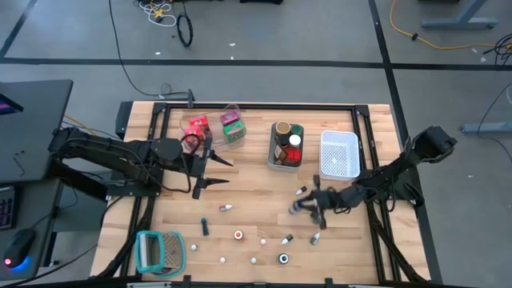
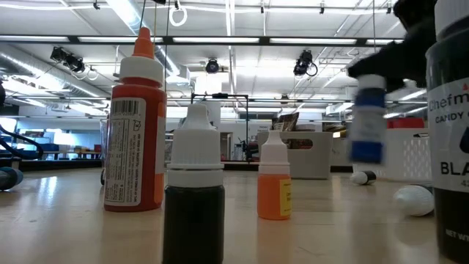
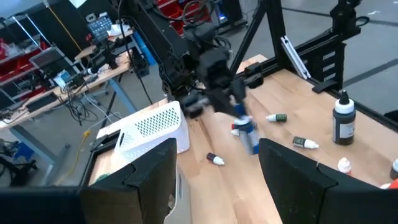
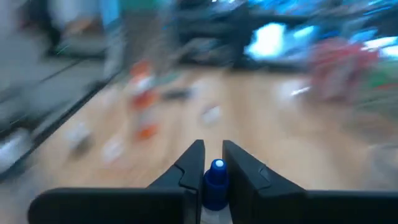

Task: Pick & Place Kitchen Items
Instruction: Put the large blue food coloring bottle into the white bin

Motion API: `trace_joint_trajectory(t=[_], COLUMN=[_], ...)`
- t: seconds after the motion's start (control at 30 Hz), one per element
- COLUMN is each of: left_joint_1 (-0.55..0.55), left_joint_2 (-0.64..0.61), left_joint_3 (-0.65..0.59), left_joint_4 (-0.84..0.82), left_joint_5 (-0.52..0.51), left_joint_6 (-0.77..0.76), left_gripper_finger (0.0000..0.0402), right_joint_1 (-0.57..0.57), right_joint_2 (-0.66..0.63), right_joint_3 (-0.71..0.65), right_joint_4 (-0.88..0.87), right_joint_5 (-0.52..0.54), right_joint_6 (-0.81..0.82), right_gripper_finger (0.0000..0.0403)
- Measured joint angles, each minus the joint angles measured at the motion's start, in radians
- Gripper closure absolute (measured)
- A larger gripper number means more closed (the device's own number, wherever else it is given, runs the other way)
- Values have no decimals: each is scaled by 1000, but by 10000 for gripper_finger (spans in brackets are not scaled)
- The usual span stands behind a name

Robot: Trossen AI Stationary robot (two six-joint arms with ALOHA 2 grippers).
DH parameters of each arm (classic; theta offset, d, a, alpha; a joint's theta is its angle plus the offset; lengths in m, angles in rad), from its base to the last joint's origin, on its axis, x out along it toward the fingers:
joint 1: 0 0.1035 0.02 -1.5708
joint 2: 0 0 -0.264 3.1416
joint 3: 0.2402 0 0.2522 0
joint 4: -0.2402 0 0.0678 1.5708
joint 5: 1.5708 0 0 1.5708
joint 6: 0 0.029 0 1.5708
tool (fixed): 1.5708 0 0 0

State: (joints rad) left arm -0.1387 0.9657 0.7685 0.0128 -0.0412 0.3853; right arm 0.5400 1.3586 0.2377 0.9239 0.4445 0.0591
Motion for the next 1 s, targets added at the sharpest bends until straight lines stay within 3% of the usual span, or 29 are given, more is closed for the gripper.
trace_joint_trajectory(t=[0.1, 0.3, 0.37, 0.5, 0.53, 0.57, 0.67, 0.8, 1.0], left_joint_1=[0, 0, 0, 0, 0, 0, 0, 0, 0], left_joint_2=[0, -1, -1, -1, -1, -1, -1, -1, -1], left_joint_3=[0, 0, 0, 0, 0, 0, 0, 0, 0], left_joint_4=[0, 8, 12, 35, 40, 42, 58, 68, 66], left_joint_5=[0, 0, 0, 0, 0, 0, 4, 8, 8], left_joint_6=[33, 81, 95, 102, 102, 102, 110, 110, 110], left_gripper_finger=[166, 166, 166, 166, 166, 166, 166, 166, 166], right_joint_1=[-1, -2, -2, -42, -63, -85, -165, -273, -384], right_joint_2=[-5, -77, -111, -155, -161, -166, -170, -170, -174], right_joint_3=[0, 0, 1, 1, -1, -14, -51, -71, -66], right_joint_4=[172, 439, 493, 631, 638, 631, 621, 511, 496], right_joint_5=[124, 167, 348, 1016, 1123, 1129, 975, 1129, 1127], right_joint_6=[-43, -335, -423, -549, -582, -613, -538, -433, -486], right_gripper_finger=[356, 356, 356, 356, 356, 356, 356, 356, 357])
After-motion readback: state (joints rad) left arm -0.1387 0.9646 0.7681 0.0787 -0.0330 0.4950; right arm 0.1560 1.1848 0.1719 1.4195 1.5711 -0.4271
